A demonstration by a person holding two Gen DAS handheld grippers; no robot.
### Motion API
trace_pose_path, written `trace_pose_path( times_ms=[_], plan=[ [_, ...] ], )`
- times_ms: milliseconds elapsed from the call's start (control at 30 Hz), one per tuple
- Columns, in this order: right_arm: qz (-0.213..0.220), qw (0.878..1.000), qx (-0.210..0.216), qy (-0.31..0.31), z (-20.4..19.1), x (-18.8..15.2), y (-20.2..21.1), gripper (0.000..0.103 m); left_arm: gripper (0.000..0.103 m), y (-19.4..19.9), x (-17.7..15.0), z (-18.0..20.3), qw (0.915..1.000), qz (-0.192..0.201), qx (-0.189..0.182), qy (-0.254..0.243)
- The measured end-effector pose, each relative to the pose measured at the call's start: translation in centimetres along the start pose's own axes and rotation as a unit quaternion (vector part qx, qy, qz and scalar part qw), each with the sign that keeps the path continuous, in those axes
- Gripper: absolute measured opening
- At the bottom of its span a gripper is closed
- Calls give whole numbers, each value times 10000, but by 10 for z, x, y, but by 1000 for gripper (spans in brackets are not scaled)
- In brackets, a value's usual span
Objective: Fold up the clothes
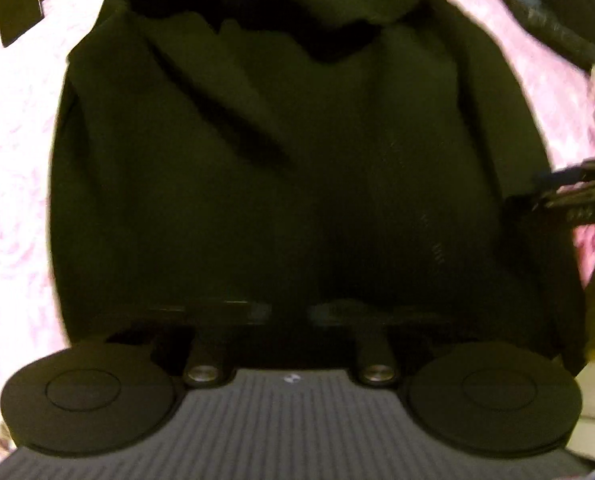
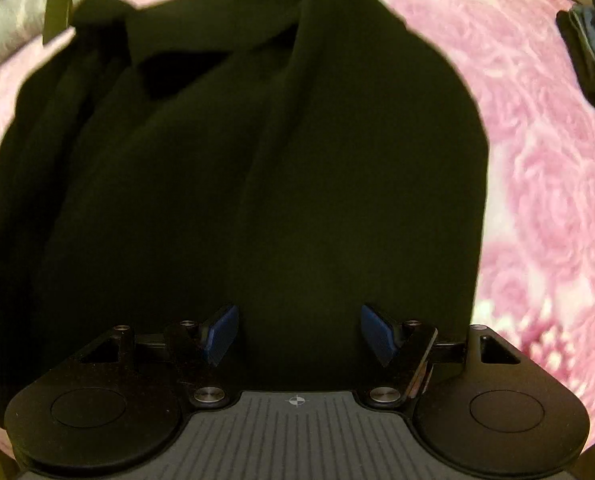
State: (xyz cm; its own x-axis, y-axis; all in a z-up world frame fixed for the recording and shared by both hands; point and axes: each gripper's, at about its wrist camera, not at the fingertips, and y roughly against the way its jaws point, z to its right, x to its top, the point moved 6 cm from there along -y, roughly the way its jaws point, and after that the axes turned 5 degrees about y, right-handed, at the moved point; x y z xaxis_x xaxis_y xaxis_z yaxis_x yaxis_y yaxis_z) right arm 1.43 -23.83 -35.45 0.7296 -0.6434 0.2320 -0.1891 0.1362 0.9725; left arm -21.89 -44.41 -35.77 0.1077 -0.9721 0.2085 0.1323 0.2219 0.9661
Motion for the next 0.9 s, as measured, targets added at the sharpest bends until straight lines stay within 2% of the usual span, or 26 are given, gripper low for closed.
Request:
trace_pose_path(
  times_ms=[33, 67, 100, 133, 200, 267, 333, 400, 433, 500, 567, 600, 633, 667, 700, 833, 900],
  plan=[
    [6, 10000, -56, 45, 1, 1, 1, 63, 1, 11, 1, -14, 9999, 90, 119, 10],
    [12, 9999, -111, 90, 3, 1, 3, 48, 1, 22, 3, -28, 9995, 192, 255, 22],
    [18, 9998, -167, 135, 4, 2, 4, 7, 1, 37, 6, -46, 9986, 306, 427, 48],
    [33, 9995, -248, 167, 8, 5, 10, 2, 1, 54, 9, -67, 9968, 442, 654, 108],
    [166, 9983, -515, 231, 23, 18, 31, 0, 1, 88, 18, -112, 9904, 713, 1151, 293],
    [493, 9937, -949, 329, 50, 40, 61, 0, 1, 116, 31, -151, 9808, 929, 1641, 503],
    [818, 9861, -1379, 426, 77, 62, 93, 0, 1, 145, 45, -189, 9680, 1138, 2122, 705],
    [1029, 9783, -1762, 363, 113, 83, 115, 0, 5, 160, 58, -221, 9548, 1161, 2574, 930],
    [1050, 9778, -1793, 266, 127, 93, 120, 0, 12, 161, 62, -228, 9507, 1103, 2717, 1007],
    [1042, 9792, -1741, 84, 148, 108, 122, 0, 15, 161, 68, -237, 9434, 983, 2961, 1127],
    [1029, 9816, -1608, -35, 156, 117, 120, 0, 18, 156, 74, -228, 9422, 1000, 3014, 1065],
    [1016, 9842, -1452, -26, 146, 114, 113, 6, 22, 150, 77, -215, 9448, 1015, 2946, 1017],
    [1003, 9865, -1295, -17, 136, 111, 107, 39, 26, 142, 76, -200, 9496, 988, 2827, 926],
    [990, 9885, -1139, -8, 126, 109, 100, 67, 26, 134, 74, -185, 9548, 948, 2697, 819],
    [995, 9904, -965, 1, 113, 102, 93, 90, 27, 127, 71, -171, 9596, 908, 2566, 711],
    [716, 9973, -163, 15, 46, 65, 56, 90, 28, 89, 57, -107, 9770, 647, 2011, 274],
    [570, 9983, 98, -21, 18, 53, 38, 90, 30, 69, 49, -82, 9836, 492, 1730, 99]
  ],
)
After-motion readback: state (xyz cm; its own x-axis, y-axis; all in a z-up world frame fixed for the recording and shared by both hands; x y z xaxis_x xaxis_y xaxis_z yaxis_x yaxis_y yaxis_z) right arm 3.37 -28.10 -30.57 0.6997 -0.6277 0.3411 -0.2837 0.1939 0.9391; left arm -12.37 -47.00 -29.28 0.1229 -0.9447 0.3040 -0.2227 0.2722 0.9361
